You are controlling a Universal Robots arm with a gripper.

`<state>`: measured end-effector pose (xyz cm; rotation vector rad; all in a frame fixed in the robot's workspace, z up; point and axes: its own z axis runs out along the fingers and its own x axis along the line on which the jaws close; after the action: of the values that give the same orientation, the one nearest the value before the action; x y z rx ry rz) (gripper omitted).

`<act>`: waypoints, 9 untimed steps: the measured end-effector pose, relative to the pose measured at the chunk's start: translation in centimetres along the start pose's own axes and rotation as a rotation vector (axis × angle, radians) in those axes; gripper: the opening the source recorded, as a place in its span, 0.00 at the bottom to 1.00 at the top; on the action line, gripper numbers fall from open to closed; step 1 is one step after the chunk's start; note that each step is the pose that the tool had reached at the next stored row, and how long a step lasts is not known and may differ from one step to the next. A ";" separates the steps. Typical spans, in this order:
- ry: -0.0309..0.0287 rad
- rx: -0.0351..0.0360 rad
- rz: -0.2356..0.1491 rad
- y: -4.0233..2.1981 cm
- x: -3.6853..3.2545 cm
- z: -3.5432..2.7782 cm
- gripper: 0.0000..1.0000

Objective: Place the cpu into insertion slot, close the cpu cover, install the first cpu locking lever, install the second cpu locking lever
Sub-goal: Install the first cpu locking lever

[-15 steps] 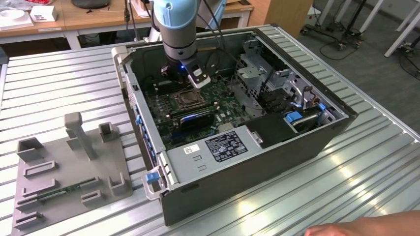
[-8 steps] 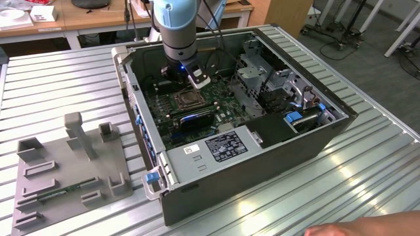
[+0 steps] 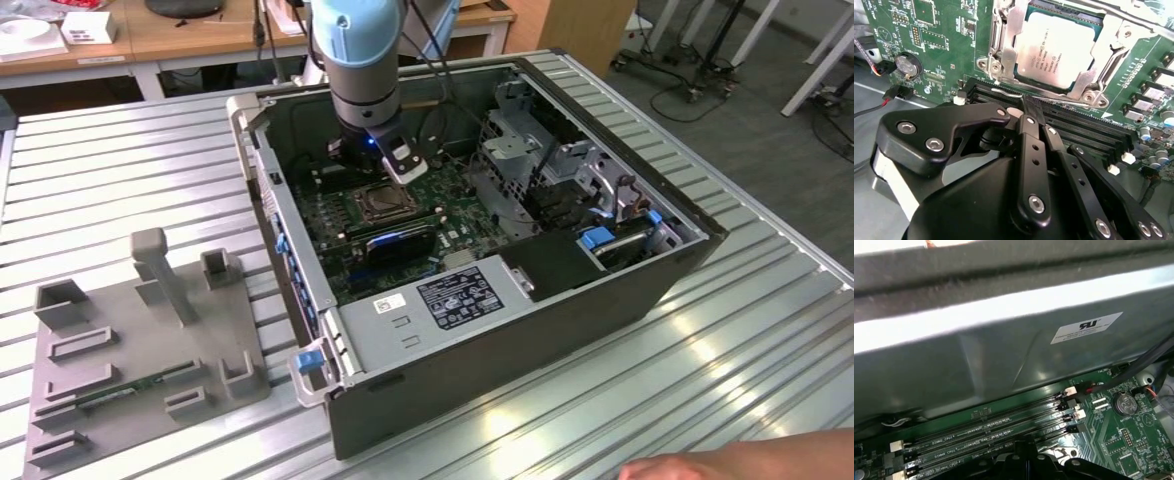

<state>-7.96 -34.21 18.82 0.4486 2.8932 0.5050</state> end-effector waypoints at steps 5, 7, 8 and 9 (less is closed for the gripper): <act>-0.0008 0.0004 0.000 -0.13 0.04 0.30 0.11; -0.0010 0.0004 0.000 -0.15 0.05 0.34 0.11; -0.0010 0.0001 0.000 -0.15 0.05 0.36 0.11; -0.0012 -0.0001 0.000 -0.15 0.05 0.37 0.11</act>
<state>-7.96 -34.21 18.42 0.4482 2.8921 0.5046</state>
